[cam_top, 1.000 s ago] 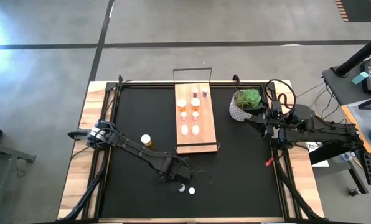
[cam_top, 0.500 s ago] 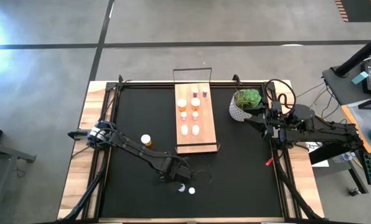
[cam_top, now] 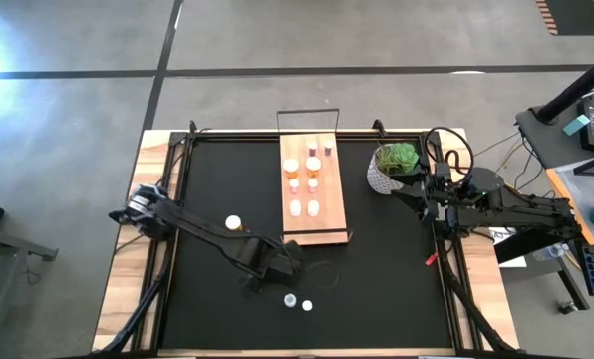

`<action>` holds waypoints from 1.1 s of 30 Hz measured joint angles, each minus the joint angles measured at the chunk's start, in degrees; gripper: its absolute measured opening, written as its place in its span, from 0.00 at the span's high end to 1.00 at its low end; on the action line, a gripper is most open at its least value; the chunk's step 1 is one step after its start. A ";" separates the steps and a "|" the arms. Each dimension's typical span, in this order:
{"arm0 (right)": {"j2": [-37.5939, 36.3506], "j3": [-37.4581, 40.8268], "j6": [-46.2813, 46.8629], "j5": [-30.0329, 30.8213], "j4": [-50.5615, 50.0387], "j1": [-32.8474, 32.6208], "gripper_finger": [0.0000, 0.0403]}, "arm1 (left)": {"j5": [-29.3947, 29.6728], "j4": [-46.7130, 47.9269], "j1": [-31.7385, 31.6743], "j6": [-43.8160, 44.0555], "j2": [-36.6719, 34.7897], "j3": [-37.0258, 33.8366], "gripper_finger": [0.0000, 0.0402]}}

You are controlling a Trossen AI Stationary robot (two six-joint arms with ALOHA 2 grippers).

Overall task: Pick and place medicine bottles onto shelf by color
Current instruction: Move the orange pill bottle to the bottom middle of the table

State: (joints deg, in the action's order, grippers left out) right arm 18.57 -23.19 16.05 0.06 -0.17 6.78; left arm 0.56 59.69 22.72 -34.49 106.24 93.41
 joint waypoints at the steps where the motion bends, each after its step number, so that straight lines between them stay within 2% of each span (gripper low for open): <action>1: 0.00 -0.01 0.00 0.01 0.01 0.00 0.44 | 0.05 0.43 0.00 1.33 -1.41 0.00 0.45; 8: 0.00 0.00 0.00 0.00 0.01 0.00 0.44 | 4.32 9.61 -0.14 12.32 -11.51 -1.36 0.45; 12: 0.00 0.01 0.00 -0.01 -0.01 0.01 0.44 | 6.27 11.43 -0.28 20.10 -19.11 -7.11 0.45; 18: 0.00 -0.01 0.00 -0.01 -0.01 0.01 0.44 | 8.13 3.57 -0.25 28.49 -33.51 -24.84 0.45; 24: 0.00 -0.01 0.00 -0.01 -0.01 0.01 0.44 | 20.26 -6.00 -0.94 38.93 -43.85 -41.40 0.45; 28: 0.00 -0.01 0.00 0.00 -0.01 0.01 0.44 | 20.82 -13.29 -2.19 47.98 -47.19 -48.50 0.45; 33: 0.00 0.00 0.00 -0.01 -0.01 0.01 0.44 | 23.66 -18.24 -4.10 55.57 -49.14 -52.92 0.45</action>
State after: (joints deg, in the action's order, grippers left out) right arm 18.57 -23.20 16.05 0.05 -0.19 6.79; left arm 24.22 41.44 18.62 21.09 57.09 40.49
